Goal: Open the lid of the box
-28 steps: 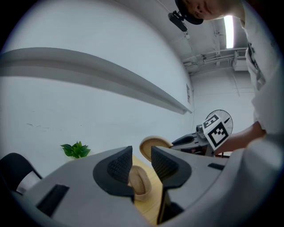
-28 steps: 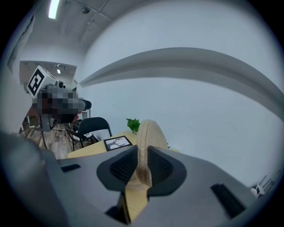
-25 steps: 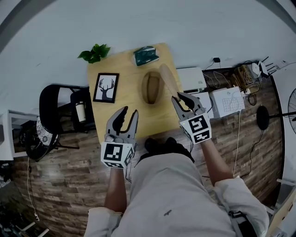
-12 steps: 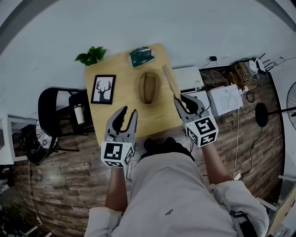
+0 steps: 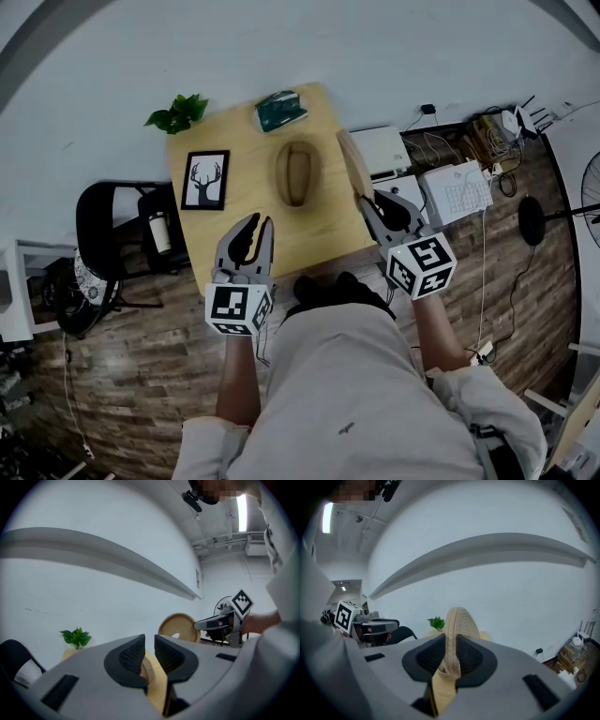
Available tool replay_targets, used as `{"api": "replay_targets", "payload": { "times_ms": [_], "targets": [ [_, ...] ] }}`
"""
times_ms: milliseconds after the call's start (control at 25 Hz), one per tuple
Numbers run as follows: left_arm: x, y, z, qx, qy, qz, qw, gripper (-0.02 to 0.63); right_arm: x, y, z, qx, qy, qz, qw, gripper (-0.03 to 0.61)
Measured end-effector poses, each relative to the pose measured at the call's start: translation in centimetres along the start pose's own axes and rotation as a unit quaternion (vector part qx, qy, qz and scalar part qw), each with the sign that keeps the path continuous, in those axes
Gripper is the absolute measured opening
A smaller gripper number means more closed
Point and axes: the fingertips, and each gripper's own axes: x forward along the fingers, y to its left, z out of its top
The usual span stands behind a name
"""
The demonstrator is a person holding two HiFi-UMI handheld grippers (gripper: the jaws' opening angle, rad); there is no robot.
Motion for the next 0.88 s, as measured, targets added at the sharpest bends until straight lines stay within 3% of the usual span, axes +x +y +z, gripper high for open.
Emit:
{"api": "replay_targets", "payload": {
  "times_ms": [200, 880],
  "targets": [
    [0.2, 0.1, -0.2, -0.004, 0.003, 0.004, 1.0, 0.032, -0.3, -0.3, -0.3, 0.015, 0.001, 0.0, 1.0, 0.071],
    [0.6, 0.4, -1.1, -0.01, 0.014, -0.009, 0.9998, 0.009, -0.1, -0.4, -1.8, 0.035, 0.01, -0.005, 0.999, 0.069]
  ]
}}
